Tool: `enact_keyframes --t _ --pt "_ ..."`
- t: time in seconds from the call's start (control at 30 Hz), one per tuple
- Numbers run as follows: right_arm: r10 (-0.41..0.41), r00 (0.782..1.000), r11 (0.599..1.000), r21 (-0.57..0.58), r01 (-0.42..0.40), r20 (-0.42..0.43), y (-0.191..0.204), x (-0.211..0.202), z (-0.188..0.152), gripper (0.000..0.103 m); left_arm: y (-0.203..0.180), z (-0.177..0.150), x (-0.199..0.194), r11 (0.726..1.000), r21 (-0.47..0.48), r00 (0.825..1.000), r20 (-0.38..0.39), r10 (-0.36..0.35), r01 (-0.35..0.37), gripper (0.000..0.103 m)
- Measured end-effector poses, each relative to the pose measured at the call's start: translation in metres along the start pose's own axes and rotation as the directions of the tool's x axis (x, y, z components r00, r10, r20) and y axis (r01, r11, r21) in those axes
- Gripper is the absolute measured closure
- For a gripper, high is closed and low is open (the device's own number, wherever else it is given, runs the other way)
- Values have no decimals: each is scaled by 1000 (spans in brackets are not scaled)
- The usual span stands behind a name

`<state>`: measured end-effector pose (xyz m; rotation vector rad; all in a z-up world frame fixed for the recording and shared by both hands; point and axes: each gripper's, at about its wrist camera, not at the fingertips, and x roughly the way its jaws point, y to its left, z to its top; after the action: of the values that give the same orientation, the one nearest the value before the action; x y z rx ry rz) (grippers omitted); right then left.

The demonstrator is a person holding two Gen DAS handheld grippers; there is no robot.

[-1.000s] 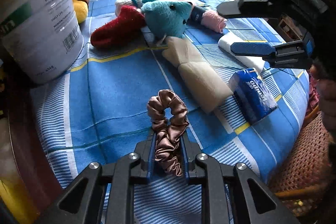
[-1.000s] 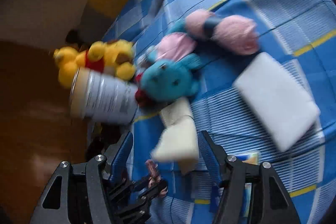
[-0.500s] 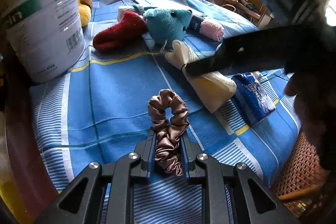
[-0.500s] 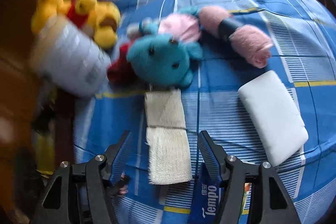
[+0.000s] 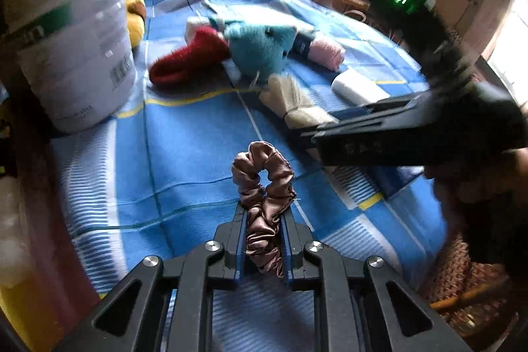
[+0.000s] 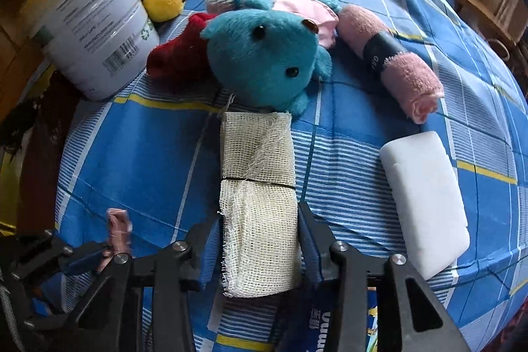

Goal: Organize soft objects
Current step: 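Grasp the beige gauze roll with the right tool, then carry the scrunchie into the gold tray and open the left tool while the right tool holds the gauze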

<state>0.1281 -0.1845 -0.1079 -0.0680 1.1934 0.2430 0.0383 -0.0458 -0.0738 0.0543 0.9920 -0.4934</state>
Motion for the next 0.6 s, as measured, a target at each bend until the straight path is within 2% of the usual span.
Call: enact_keyframes --t 0.17,0.23,0.33,0.43,0.47,0.6 --pt "-19 1000 1000 -24 19 14 7 1 -2 59 15 -3 -46 999 -36 997 67 -34 36 85" --pt "-30 999 999 -35 31 18 11 2 -7 59 32 -4 -68 995 -86 994 103 -35 43 85" --pt "-28 999 999 -27 28 17 13 3 -7 59 70 -7 -99 982 -188 988 152 6 23 85" --pt "-35 999 999 -29 36 19 19 3 -10 59 116 -10 -127 953 -302 980 182 82 -24 85" --pt "-40 999 999 -33 41 20 21 4 -10 59 135 -12 -138 938 -343 974 191 123 -52 85" --pt "-51 998 998 -43 52 24 19 -3 -11 59 192 -13 -161 883 -461 955 211 209 -91 85"
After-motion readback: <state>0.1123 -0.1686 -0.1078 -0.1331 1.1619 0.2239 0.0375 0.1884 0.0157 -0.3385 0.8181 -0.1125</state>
